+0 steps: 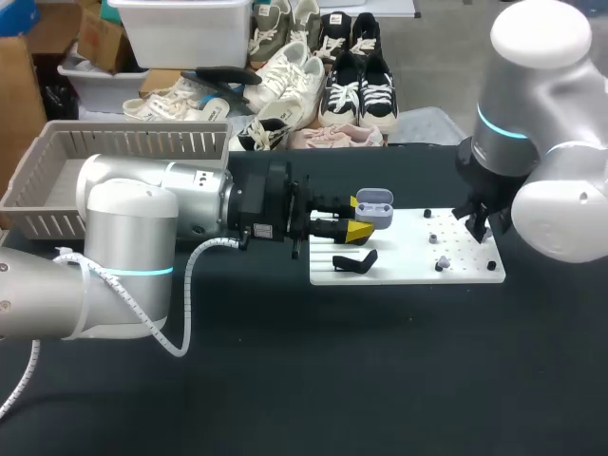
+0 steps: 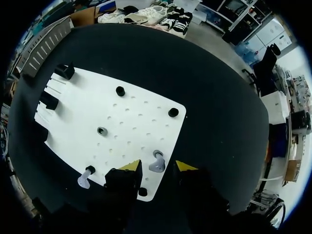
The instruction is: Pick up each earbud case from the left stands, insert the matching earbuds, close the lid, and place the case in the box.
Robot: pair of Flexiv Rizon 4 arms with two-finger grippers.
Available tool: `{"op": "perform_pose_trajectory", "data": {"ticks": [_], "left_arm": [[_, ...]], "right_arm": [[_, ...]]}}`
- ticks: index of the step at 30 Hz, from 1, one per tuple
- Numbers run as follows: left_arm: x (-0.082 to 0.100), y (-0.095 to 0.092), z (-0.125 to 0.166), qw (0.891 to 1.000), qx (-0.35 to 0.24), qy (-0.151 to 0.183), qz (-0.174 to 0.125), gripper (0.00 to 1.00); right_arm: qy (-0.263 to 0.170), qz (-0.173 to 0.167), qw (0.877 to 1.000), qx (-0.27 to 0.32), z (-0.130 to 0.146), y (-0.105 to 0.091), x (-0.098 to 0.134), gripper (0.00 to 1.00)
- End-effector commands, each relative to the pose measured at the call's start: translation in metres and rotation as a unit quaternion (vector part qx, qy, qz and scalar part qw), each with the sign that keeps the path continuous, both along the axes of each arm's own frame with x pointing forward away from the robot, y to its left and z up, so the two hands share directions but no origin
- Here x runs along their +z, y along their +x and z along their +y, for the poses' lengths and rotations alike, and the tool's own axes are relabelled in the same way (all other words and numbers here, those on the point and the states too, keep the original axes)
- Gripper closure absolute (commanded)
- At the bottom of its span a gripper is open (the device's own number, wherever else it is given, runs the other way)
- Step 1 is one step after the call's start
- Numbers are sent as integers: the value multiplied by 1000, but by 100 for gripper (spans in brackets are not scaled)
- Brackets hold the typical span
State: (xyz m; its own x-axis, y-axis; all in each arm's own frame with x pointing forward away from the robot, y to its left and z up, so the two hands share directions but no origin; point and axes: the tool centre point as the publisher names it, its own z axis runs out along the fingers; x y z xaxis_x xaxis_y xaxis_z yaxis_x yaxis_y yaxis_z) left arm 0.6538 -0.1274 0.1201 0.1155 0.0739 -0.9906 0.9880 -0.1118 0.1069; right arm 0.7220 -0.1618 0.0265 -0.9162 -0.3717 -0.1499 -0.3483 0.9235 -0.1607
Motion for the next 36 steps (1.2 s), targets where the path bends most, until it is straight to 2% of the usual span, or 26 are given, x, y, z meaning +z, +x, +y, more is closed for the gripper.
{"op": "perform_pose_trajectory", "data": {"ticks": [1,31,33,35,36], "left_arm": [[0,0,0,1000,1,-1,-1,100],[0,0,0,1000,1,-1,-1,100],[0,0,0,1000,1,-1,-1,100],[0,0,0,1000,1,-1,-1,100],[0,0,0,1000,1,-1,-1,100]], "right_arm": [[-2,-1,1000,-2,1,1,-1,62],[1,2,1000,-4,1,-2,-5,72],[1,2,1000,-4,2,-2,-5,75],[2,2,1000,-4,2,-2,-5,87],[2,3,1000,-3,3,-2,-5,100]]}}
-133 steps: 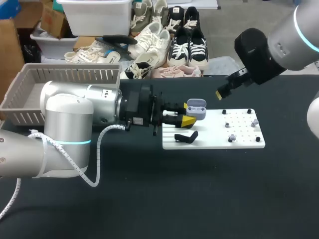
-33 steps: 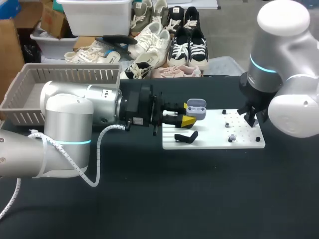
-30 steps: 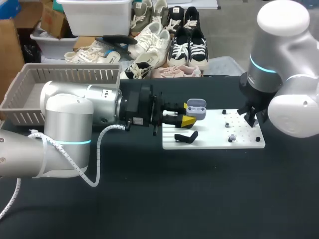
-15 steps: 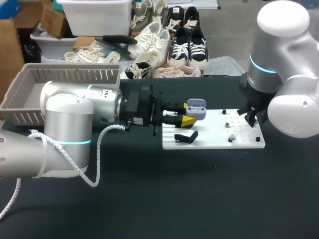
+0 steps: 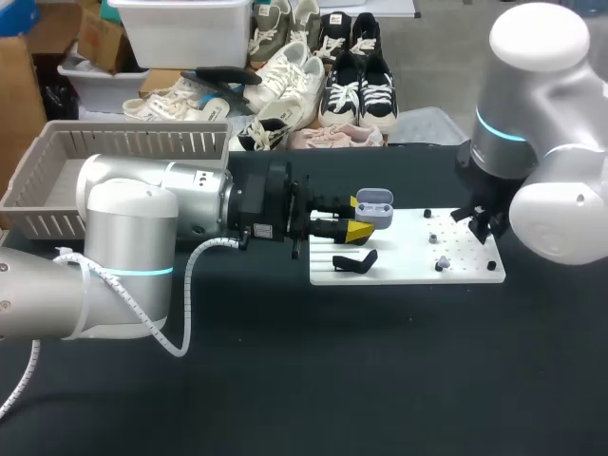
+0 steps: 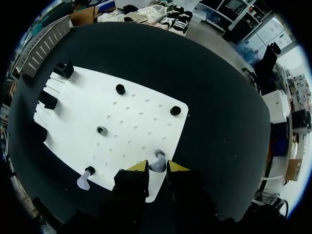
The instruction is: Pick up each earbud case from the left stands, insert the matching earbuds, close the lid, and place the case in the box.
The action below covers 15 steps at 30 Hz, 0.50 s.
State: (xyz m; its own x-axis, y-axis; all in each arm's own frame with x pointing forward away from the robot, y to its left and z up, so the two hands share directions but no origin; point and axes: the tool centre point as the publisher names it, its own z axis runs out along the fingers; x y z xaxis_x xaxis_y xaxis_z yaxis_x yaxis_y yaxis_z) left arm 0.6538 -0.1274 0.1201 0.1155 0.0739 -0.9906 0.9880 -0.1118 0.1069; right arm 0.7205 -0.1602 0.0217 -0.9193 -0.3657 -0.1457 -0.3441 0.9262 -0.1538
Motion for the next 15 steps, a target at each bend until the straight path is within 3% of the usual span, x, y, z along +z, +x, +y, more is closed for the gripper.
{"op": "perform_pose_trajectory", "data": {"ticks": [1,15], "left_arm": [[0,0,0,1000,1,-1,-1,100],[0,0,0,1000,1,-1,-1,100]], "right_arm": [[0,0,1000,0,1,-1,-1,100],[2,-5,1000,-3,2,-4,3,100]]}}
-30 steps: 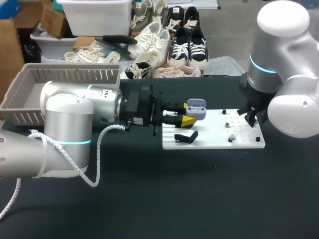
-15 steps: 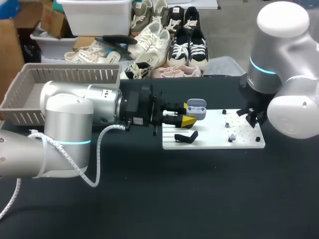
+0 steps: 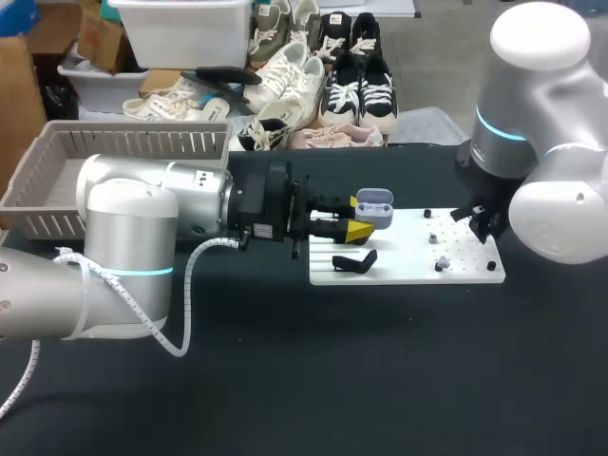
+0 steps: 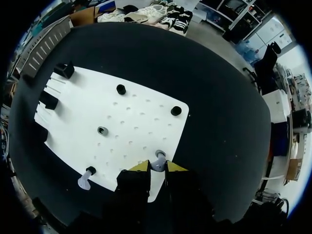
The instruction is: Pick up each earbud case from the left stands, insert the matching earbuds, close the lid, and place the case in the box.
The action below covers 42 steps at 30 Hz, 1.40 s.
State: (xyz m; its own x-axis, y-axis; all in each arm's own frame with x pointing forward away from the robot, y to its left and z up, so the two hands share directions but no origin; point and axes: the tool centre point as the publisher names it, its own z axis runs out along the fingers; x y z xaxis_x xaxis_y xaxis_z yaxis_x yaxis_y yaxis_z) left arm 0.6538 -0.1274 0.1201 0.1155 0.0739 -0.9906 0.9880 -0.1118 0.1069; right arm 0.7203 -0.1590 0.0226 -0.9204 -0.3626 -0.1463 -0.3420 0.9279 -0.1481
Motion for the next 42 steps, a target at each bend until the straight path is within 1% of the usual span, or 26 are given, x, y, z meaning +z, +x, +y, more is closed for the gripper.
{"op": "perform_pose_trajectory", "data": {"ticks": [1,7,11,17,19,20,22,27,32,33,34,35,37,40,42], "left_arm": [[0,0,0,1000,1,-1,-1,100],[0,0,0,1000,1,-1,-1,100],[0,0,0,1000,1,-1,-1,100],[0,0,0,1000,1,-1,-1,100],[0,0,0,1000,1,-1,-1,100],[0,0,0,1000,1,-1,-1,100],[0,0,0,1000,1,-1,-1,100],[0,0,0,1000,1,-1,-1,100],[0,0,0,1000,1,-1,-1,100],[0,0,0,1000,1,-1,-1,100],[0,0,0,1000,1,-1,-1,100],[0,0,0,1000,1,-1,-1,100],[0,0,0,1000,1,-1,-1,100],[0,0,0,1000,1,-1,-1,100],[0,0,0,1000,1,-1,-1,100]], "right_arm": [[-1,-7,1000,-2,0,-3,3,100],[-3,-15,1000,0,2,-9,11,100],[-4,-26,1000,-2,3,-14,19,100],[-2,-43,999,-7,7,-28,39,100],[-5,-31,999,-19,10,-33,43,100],[-5,-33,999,-25,11,-35,46,100],[-9,-25,999,-37,14,-41,51,100],[-10,-24,999,-42,26,-54,66,100],[-9,-19,999,-47,37,-68,76,100],[-12,-12,999,-48,39,-70,76,100],[-13,4,999,-51,41,-73,75,100],[-6,12,999,-53,42,-76,72,100],[-9,16,998,-56,42,-79,69,100],[6,20,998,-54,42,-84,66,100],[6,20,998,-54,42,-84,66,100]]}}
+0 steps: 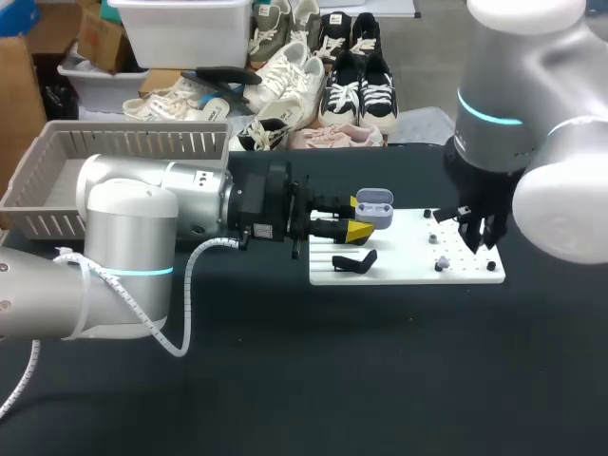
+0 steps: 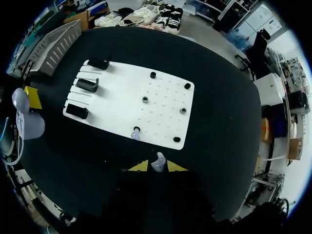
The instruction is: Pick up each earbud case from the left stands, insert the matching earbuds, close the lid, and place the case in the box.
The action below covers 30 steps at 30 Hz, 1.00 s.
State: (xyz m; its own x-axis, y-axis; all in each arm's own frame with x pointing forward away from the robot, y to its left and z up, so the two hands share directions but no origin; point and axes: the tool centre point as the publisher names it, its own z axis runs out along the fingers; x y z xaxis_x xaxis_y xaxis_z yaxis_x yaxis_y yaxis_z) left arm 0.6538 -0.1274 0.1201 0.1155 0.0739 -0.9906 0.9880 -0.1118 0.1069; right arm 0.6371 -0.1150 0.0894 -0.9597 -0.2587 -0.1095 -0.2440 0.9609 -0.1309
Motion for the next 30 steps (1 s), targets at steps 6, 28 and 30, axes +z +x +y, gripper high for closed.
{"op": "perform_pose_trajectory", "data": {"ticks": [6,28,30], "left_arm": [[0,0,0,1000,1,-1,-1,100],[0,0,0,1000,1,-1,-1,100],[0,0,0,1000,1,-1,-1,100]], "right_arm": [[3,-1,1000,0,-2,0,0,100],[-6,-25,977,-213,3,8,-5,100],[1,-25,972,-234,4,8,-6,100]]}}
